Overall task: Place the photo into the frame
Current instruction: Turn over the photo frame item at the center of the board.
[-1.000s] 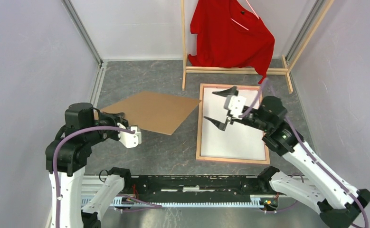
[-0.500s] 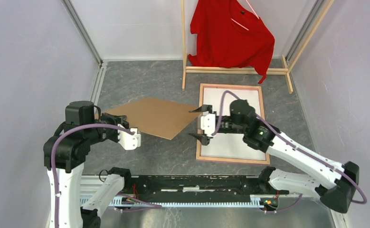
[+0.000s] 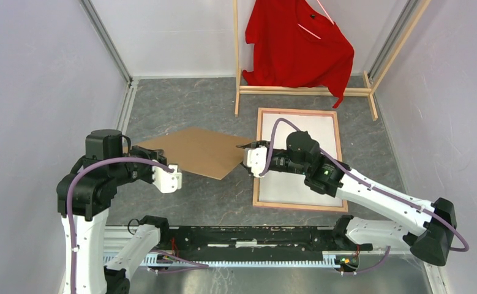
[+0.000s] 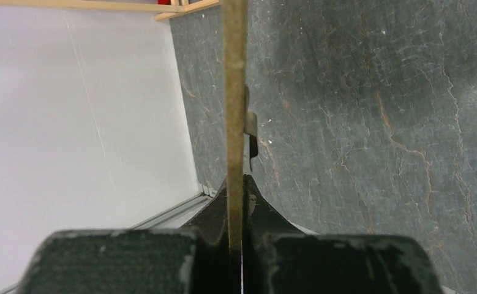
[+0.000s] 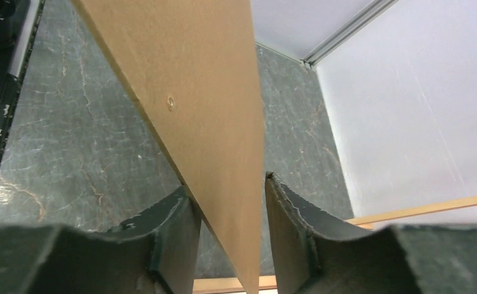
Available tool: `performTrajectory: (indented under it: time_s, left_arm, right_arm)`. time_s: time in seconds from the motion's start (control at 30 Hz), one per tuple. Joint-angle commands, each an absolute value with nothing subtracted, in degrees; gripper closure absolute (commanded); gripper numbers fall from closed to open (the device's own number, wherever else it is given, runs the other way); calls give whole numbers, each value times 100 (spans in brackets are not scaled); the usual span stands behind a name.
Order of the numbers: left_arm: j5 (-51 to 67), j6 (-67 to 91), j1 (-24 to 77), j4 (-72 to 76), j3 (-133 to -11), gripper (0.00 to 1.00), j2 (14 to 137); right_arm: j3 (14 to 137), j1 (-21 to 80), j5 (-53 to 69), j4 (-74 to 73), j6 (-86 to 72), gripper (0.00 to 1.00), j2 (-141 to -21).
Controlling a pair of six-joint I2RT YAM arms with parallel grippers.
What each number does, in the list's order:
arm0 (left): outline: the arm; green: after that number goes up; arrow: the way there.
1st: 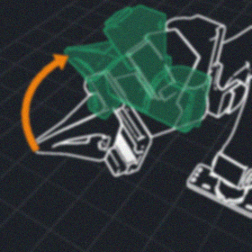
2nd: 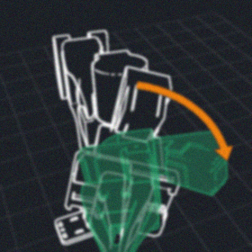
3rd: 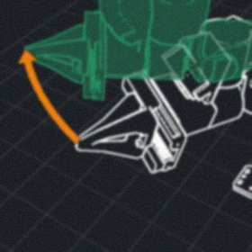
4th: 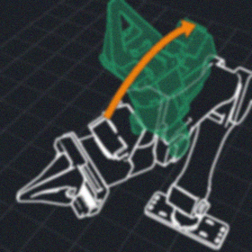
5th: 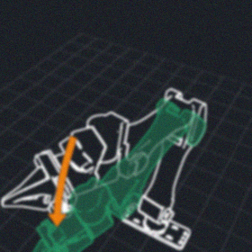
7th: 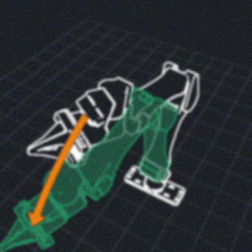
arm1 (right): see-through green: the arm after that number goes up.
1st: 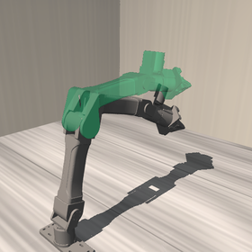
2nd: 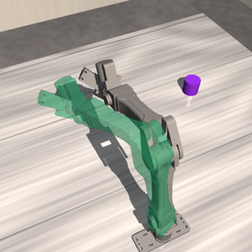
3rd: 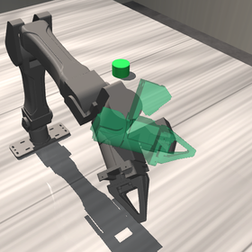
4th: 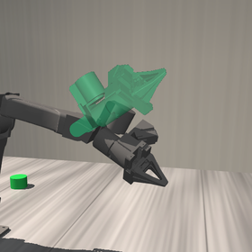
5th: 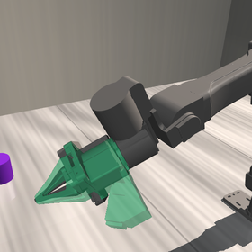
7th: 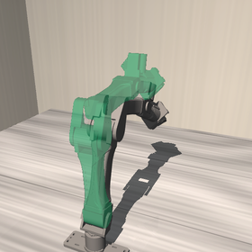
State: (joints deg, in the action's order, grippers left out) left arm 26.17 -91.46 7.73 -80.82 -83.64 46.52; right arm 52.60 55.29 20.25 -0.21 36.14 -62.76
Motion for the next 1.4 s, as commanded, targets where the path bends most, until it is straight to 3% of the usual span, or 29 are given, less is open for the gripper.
performTrajectory:
  time_s: [0.0, 0.1, 0.27, 0.3, 0.4, 0.47, 0.63, 0.73, 0.77, 1.1, 1.37]
  left_arm:
    - [2931, -9451, 747, -7676, -8632, 98, 4688]
    - [2932, -9459, 747, -7677, -8665, 98, 4714]
    - [2961, -9417, 747, -7681, -8671, 98, 4720]
    - [2967, -9407, 747, -7677, -8674, 98, 4720]
    - [2963, -9385, 747, -7643, -8659, 98, 4725]
    - [2960, -9281, 747, -7463, -8598, 94, 4699]
    - [3048, -8402, 747, -6397, -8317, 31, 4548]
    - [3059, -8146, 748, -6162, -8249, 4, 4573]
    - [3059, -8018, 747, -6038, -8240, 1, 4597]
    - [3108, -6140, 747, -4440, -8338, 0, 4633]
    - [2700, -4453, 747, -4542, -9326, 0, 5445]
  right_arm:
    - [5505, 5595, 1824, 463, 3641, 56, -6408]
    - [5541, 5598, 1767, 413, 3644, 60, -6489]
    - [5272, 5606, 1724, 799, 3566, 56, -6382]
    - [5256, 5604, 1690, 869, 3542, 62, -6372]
    - [5361, 5603, 1672, 885, 3471, 94, -6409]
    - [5484, 5602, 1626, 865, 3384, 100, -6451]
    - [5346, 5606, 1498, 1355, 2969, 100, -6449]
    - [5326, 5603, 1357, 1504, 2635, 100, -6482]
    - [5322, 5607, 1316, 1557, 2518, 100, -6507]
    - [6193, 5444, 76, 1314, 990, 100, -7076]
    - [7509, 4237, 909, 618, -1157, 100, -7770]
